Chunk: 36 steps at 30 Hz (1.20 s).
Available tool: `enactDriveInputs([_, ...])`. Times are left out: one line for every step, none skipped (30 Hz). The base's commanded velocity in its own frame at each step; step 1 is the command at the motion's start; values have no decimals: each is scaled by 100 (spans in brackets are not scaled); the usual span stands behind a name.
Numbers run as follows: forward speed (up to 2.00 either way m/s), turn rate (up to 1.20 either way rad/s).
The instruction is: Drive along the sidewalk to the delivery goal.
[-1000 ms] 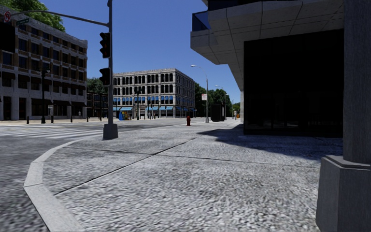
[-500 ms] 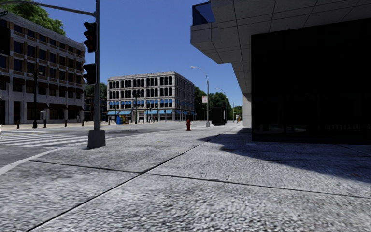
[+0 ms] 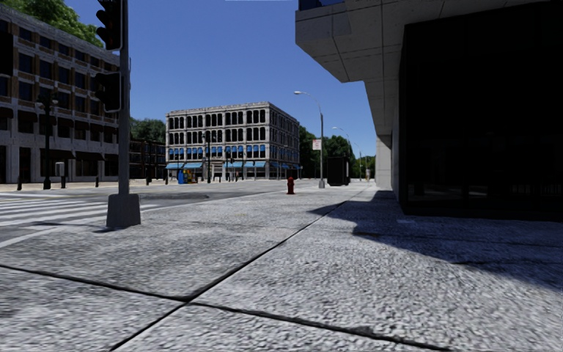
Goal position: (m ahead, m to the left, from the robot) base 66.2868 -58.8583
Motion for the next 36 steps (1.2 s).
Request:
enactDriveInputs([200, 0])
enactDriveInputs([200, 0])
enactDriveInputs([200, 0])
enactDriveInputs([200, 0])
enactDriveInputs([200, 0])
enactDriveInputs([200, 0])
enactDriveInputs([200, 0])
enactDriveInputs([200, 0])
enactDriveInputs([200, 0])
enactDriveInputs([200, 0])
enactDriveInputs([200, 0])
enactDriveInputs([200, 0])
enactDriveInputs([200, 0])
enactDriveInputs([200, 0])
enactDriveInputs([200, 0])
enactDriveInputs([200, 0])
enactDriveInputs([200, 0])
enactDriveInputs([200, 0])
enactDriveInputs([200, 0])
enactDriveInputs([200, 0])
enactDriveInputs([200, 0])
enactDriveInputs([200, 0])
enactDriveInputs([200, 0])
enactDriveInputs([200, -4])
enactDriveInputs([200, -10])
enactDriveInputs([200, -15])
enactDriveInputs([200, -15])
enactDriveInputs([200, -18])
enactDriveInputs([200, -20])
enactDriveInputs([200, -20])
enactDriveInputs([200, -20])
enactDriveInputs([200, -20])
enactDriveInputs([200, -22])
enactDriveInputs([200, -23])
enactDriveInputs([200, -24])
enactDriveInputs([200, -24])
